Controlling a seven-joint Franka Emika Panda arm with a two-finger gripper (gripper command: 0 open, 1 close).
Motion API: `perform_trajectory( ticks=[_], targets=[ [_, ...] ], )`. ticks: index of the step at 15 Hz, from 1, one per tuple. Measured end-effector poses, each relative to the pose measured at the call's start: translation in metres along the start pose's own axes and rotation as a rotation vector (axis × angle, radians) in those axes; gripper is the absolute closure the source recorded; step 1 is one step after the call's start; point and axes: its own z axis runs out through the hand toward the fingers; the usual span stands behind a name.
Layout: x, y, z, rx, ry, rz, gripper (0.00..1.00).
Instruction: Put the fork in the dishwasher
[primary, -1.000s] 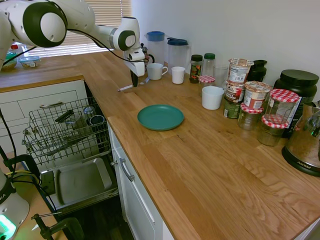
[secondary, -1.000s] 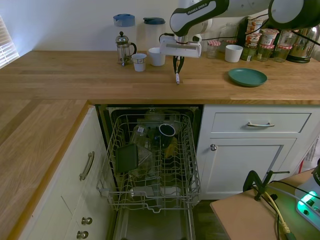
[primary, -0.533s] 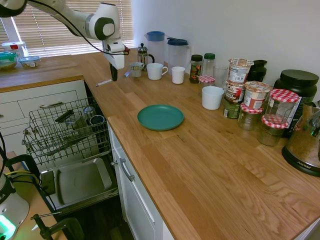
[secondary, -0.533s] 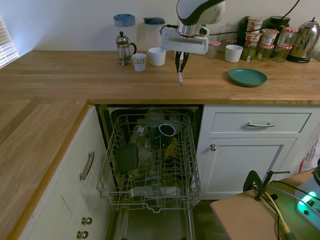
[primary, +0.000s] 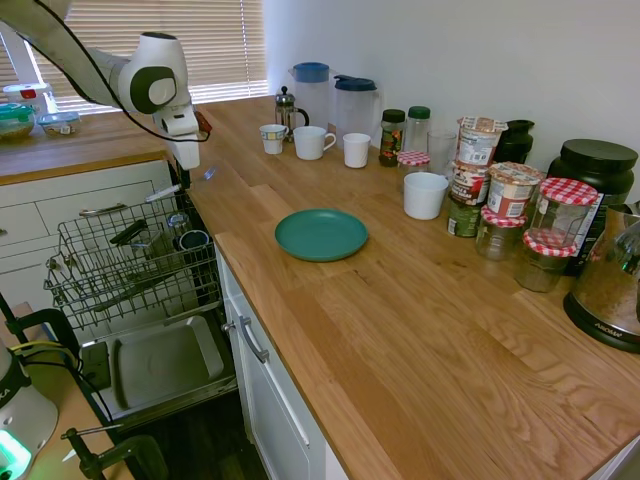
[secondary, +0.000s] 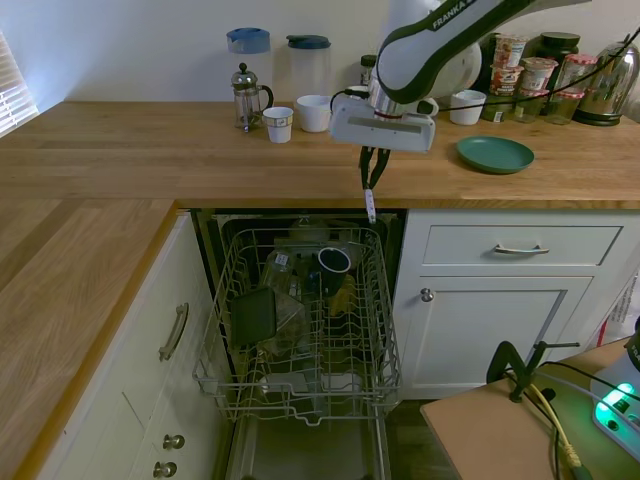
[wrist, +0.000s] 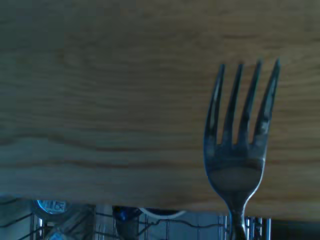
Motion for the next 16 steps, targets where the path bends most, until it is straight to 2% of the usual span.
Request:
perform_trajectory(
  ticks=[2,5,9,12,16],
  targets=[
    [-0.025,0.007,-0.004,0.003,-0.008,-0.005,1.00],
    [-0.092,0.032,-0.002,-0.012,-0.031,-0.010,1.00],
    [-0.162,0.087,0.041,-0.010,-0.065,0.009,1.00],
    [-0.176,0.125,0.078,-0.014,-0.063,0.032,1.00],
    [-0.175,0.149,0.126,-0.025,-0.062,0.057,1.00]
  ],
)
